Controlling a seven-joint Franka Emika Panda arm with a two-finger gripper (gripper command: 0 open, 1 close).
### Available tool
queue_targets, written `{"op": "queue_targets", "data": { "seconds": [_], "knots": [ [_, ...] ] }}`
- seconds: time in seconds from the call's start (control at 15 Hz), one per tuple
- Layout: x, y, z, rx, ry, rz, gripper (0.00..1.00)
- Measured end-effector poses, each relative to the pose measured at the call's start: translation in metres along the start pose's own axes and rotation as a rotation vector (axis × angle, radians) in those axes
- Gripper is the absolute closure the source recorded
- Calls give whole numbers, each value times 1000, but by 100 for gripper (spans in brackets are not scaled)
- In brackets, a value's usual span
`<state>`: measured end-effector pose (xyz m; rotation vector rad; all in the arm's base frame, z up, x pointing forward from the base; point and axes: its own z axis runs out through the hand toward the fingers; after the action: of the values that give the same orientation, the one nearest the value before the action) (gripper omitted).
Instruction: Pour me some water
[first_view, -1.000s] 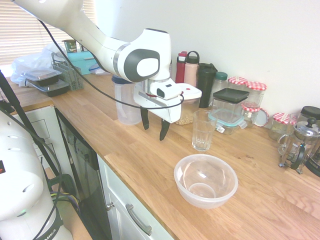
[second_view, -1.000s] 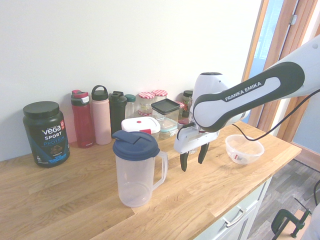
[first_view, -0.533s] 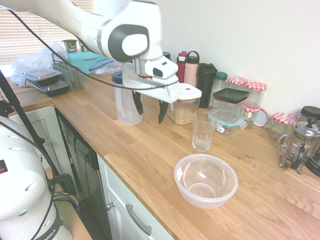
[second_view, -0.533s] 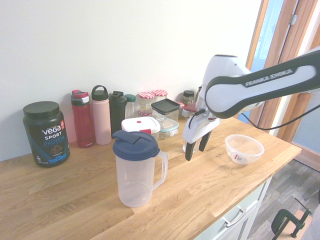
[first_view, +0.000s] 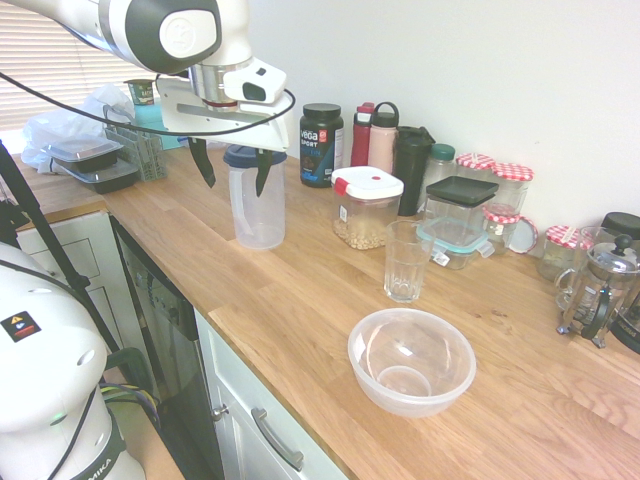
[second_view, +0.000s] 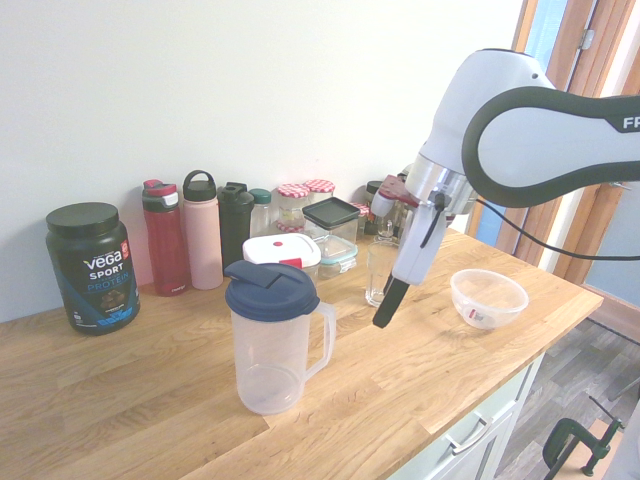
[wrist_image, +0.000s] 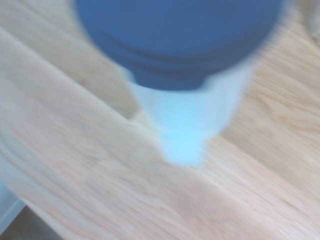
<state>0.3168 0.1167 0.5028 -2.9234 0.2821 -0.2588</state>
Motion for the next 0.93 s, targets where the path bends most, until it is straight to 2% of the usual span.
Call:
{"op": "queue_targets", "data": {
  "seconds": [0.33, 0.67, 0.73, 0.93],
  "knots": [
    [3, -23, 10, -5, 17, 6, 0],
    [24, -68, 50, -29, -4, 14, 0],
    [28, -70, 54, -30, -8, 19, 100],
    [33, -69, 59, -38, -8, 29, 100]
  ]
}}
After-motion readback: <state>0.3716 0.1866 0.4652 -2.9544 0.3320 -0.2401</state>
